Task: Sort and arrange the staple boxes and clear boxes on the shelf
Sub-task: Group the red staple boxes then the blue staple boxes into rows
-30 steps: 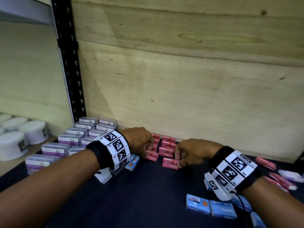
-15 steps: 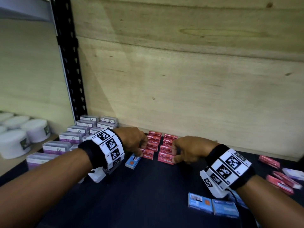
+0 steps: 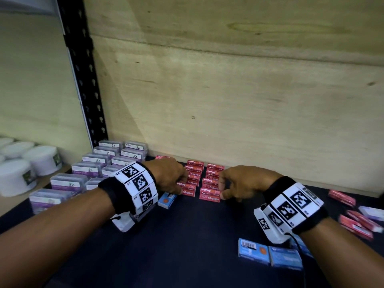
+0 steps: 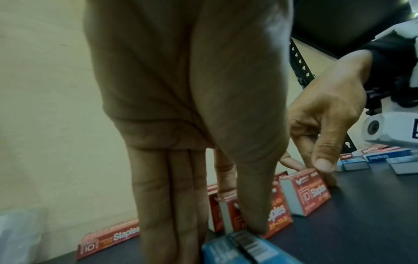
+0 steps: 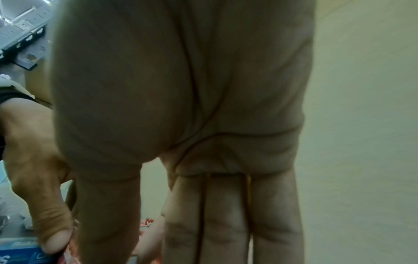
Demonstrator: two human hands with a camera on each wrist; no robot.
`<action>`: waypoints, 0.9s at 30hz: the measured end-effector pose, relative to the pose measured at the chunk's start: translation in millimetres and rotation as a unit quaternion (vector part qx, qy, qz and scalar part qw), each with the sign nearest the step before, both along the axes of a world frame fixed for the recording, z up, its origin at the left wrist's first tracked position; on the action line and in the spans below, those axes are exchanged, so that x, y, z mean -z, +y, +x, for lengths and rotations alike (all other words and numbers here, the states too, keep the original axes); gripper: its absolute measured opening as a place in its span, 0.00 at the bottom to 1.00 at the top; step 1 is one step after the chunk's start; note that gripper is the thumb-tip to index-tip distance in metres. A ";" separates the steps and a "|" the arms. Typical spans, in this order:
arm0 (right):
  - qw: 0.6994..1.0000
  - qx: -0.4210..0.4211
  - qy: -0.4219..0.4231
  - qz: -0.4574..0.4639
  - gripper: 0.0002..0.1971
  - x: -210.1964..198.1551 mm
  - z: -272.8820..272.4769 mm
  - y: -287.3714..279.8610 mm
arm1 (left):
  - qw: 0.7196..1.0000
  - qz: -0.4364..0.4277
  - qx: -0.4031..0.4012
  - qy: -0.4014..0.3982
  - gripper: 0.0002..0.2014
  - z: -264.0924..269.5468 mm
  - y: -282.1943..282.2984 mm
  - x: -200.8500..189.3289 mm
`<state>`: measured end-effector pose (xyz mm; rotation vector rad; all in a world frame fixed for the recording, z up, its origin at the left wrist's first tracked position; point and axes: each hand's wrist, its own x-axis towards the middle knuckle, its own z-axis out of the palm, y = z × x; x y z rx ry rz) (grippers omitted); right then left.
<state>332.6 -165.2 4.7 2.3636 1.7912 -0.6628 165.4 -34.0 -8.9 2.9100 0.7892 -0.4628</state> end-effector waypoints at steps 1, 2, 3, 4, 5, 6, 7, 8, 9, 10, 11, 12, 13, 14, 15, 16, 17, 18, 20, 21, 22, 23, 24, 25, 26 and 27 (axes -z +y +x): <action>1.000 0.000 -0.004 -0.003 0.07 -0.5 -0.6 0.5 | 1.000 -0.001 -0.003 -0.002 0.09 -0.3 0.5 0.6; 1.000 -0.001 -0.008 -0.006 0.07 -0.8 -1.4 1.0 | 1.000 -0.003 -0.006 -0.004 0.09 -0.5 0.9 1.1; 1.000 -0.002 -0.012 -0.010 0.09 -1.0 -2.0 1.0 | 1.000 -0.004 -0.009 -0.004 0.10 0.0 0.7 1.7; 1.000 -0.004 -0.015 -0.014 0.10 -1.5 -2.9 1.5 | 1.000 -0.005 -0.013 -0.002 0.11 0.2 0.6 1.7; 1.000 -0.005 -0.016 -0.018 0.10 -1.6 -3.5 1.5 | 1.000 -0.007 -0.020 -0.001 0.14 0.7 0.6 2.1; 1.000 -0.005 -0.016 -0.021 0.10 -1.8 -3.9 1.8 | 1.000 -0.011 -0.029 -0.003 0.16 0.5 0.7 2.1; 1.000 -0.003 -0.012 -0.022 0.10 -2.0 -4.1 1.9 | 0.999 -0.016 -0.039 -0.008 0.18 0.4 0.8 1.8; 1.000 0.000 -0.008 -0.022 0.10 -2.5 -3.9 1.7 | 0.999 -0.023 -0.046 -0.015 0.19 0.0 0.8 1.3; 1.000 0.004 -0.002 -0.022 0.11 -2.2 -3.0 1.4 | 0.998 -0.029 -0.050 -0.022 0.18 -0.8 0.7 0.9; 1.000 0.010 0.004 -0.021 0.12 -2.3 -1.8 0.5 | 0.998 -0.035 -0.055 -0.027 0.18 -1.6 0.1 0.4; 1.000 0.014 0.010 -0.020 0.13 -2.5 -0.7 -0.1 | 0.997 -0.038 -0.058 -0.028 0.18 -2.5 -0.6 -0.4; 1.000 0.016 0.014 -0.019 0.14 -2.7 0.2 -1.2 | 0.997 -0.040 -0.061 -0.026 0.19 -3.4 -1.8 -1.4; 1.000 0.018 0.016 -0.019 0.14 -2.9 0.6 -2.5 | 0.997 -0.041 -0.064 -0.021 0.20 -4.9 -3.1 -2.2; 0.999 0.018 0.019 -0.018 0.14 -3.4 0.4 -3.6 | 0.997 -0.042 -0.070 -0.014 0.22 -6.1 -3.6 -3.3; 1.000 0.018 0.019 -0.017 0.14 -3.4 0.1 -5.0 | 0.996 -0.045 -0.078 -0.009 0.25 -7.6 -4.0 -3.7; 1.000 0.017 0.019 -0.015 0.14 -3.7 -0.2 -5.8 | 0.995 -0.044 -0.087 -0.003 0.28 -9.0 -3.7 -4.0; 1.000 0.017 0.018 -0.013 0.14 -3.7 -0.6 -6.6 | 0.995 -0.037 -0.094 0.002 0.31 -10.5 -3.6 -4.0; 1.000 0.017 0.017 -0.012 0.14 -4.0 -1.3 -7.3 | 0.994 -0.026 -0.101 0.008 0.34 -12.3 -4.2 -4.5; 1.000 0.018 0.015 -0.011 0.13 -3.3 -2.0 -8.0 | 0.993 -0.002 -0.115 0.020 0.39 -15.9 -7.5 -5.3; 1.000 0.018 0.016 -0.013 0.13 -2.9 -2.1 -7.9 | 0.992 0.003 -0.120 0.026 0.40 -17.3 -9.7 -5.9; 1.000 0.017 0.018 -0.014 0.12 -3.0 -2.5 -8.2 | 0.992 0.001 -0.123 0.029 0.39 -18.5 -12.2 -6.8; 1.000 0.015 0.022 -0.013 0.11 -3.6 -3.1 -9.3 | 0.992 -0.003 -0.124 0.031 0.36 -20.0 -14.8 -8.2; 1.000 0.013 0.024 -0.013 0.11 -4.4 -3.7 -10.9 | 0.991 -0.008 -0.126 0.033 0.34 -21.1 -17.2 -9.6; 1.000 0.010 0.025 -0.013 0.10 -5.3 -4.1 -12.7 | 0.991 -0.013 -0.128 0.035 0.32 -23.2 -19.7 -11.5; 1.000 0.007 0.023 -0.011 0.09 -6.0 -4.6 -15.3 | 0.991 -0.018 -0.129 0.035 0.31 -25.3 -21.8 -13.0; 1.000 0.004 0.017 -0.010 0.08 -6.1 -4.5 -17.8 | 0.991 -0.023 -0.127 0.032 0.30 -27.6 -23.3 -14.5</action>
